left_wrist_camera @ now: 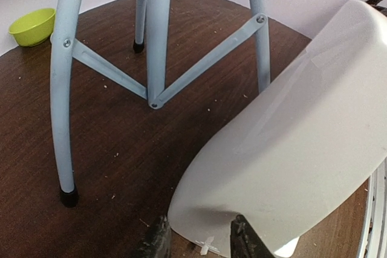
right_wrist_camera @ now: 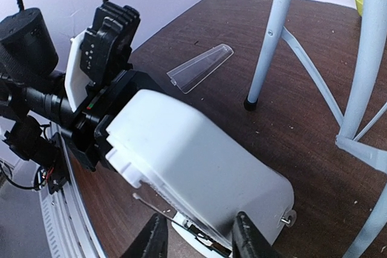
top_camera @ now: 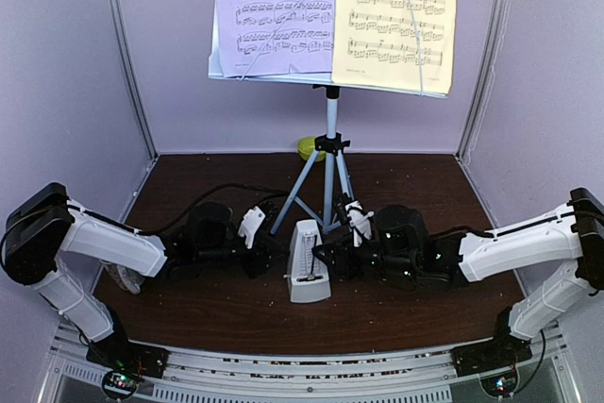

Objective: Set up the instrument practice props

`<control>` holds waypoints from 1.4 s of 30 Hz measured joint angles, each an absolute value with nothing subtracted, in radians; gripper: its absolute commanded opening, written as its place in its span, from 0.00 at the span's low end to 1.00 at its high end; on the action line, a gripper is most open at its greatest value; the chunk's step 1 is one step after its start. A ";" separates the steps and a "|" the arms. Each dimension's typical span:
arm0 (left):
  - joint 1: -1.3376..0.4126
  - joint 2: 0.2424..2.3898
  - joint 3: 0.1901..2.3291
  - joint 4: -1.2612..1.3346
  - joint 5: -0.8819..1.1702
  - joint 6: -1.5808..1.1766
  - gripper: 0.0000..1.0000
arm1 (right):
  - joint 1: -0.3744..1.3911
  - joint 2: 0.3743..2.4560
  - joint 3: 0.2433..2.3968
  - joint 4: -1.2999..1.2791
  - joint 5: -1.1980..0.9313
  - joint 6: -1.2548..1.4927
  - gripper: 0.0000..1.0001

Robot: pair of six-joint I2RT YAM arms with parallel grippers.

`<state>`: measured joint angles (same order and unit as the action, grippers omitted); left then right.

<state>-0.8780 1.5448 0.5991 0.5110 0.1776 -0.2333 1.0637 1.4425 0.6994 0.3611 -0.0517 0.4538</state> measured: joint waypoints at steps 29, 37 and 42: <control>-0.850 1.496 0.606 0.485 0.160 -0.226 0.35 | 1.071 1.297 0.614 0.243 0.161 0.502 0.61; -0.786 1.350 0.533 0.456 0.137 -0.227 0.35 | 1.020 1.270 0.510 0.198 0.185 0.529 0.63; -0.731 1.265 0.513 0.412 0.131 -0.231 0.35 | 1.018 1.208 0.498 0.164 0.168 0.527 0.72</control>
